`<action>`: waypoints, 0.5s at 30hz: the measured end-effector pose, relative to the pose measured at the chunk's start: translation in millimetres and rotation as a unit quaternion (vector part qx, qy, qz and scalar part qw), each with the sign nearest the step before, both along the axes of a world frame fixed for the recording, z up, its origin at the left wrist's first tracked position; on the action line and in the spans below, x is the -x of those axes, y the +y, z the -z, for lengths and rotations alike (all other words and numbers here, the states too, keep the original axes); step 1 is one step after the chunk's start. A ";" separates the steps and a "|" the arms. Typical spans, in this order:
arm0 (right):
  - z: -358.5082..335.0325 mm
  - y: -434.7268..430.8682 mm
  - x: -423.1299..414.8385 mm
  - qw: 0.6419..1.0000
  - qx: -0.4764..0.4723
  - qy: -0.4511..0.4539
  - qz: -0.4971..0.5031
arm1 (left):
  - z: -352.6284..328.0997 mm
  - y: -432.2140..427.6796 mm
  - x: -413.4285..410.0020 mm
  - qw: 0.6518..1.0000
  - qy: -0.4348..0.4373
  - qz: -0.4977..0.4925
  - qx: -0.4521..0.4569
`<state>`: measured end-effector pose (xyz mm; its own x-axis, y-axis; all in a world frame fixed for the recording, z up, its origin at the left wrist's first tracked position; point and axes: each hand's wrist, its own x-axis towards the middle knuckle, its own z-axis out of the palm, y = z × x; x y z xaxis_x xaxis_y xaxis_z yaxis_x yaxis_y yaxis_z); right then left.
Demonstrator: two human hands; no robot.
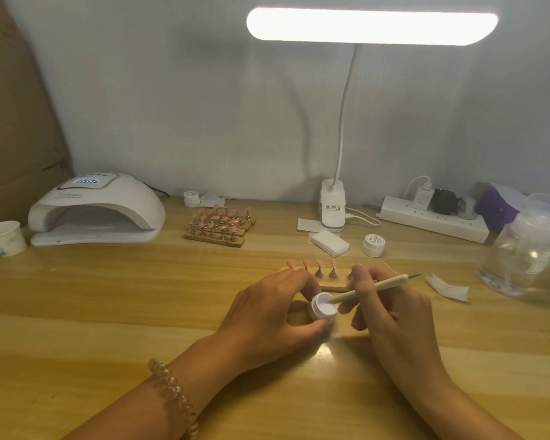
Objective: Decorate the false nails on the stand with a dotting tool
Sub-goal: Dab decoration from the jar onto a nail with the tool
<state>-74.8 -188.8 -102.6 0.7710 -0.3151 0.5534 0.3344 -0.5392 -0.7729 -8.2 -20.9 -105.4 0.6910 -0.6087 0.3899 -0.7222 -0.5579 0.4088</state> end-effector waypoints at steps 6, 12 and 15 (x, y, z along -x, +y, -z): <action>1.6 0.3 -0.8 0.998 0.059 0.008 0.011 | -1.3 0.0 0.9 1.000 -0.001 -0.001 -0.002; 3.1 -0.5 -2.1 0.998 0.065 0.003 0.023 | -0.2 0.6 0.7 1.000 -0.001 -0.006 -0.001; 3.3 -1.1 -1.6 0.998 0.057 -0.028 0.032 | -0.6 0.6 1.2 1.000 0.003 -0.007 -0.003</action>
<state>-73.3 -190.0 -105.8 0.7189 -0.2949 0.6295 0.3374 -0.6437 -0.6869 -9.4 -20.2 -104.9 0.7021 -0.6015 0.3811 -0.7115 -0.5707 0.4100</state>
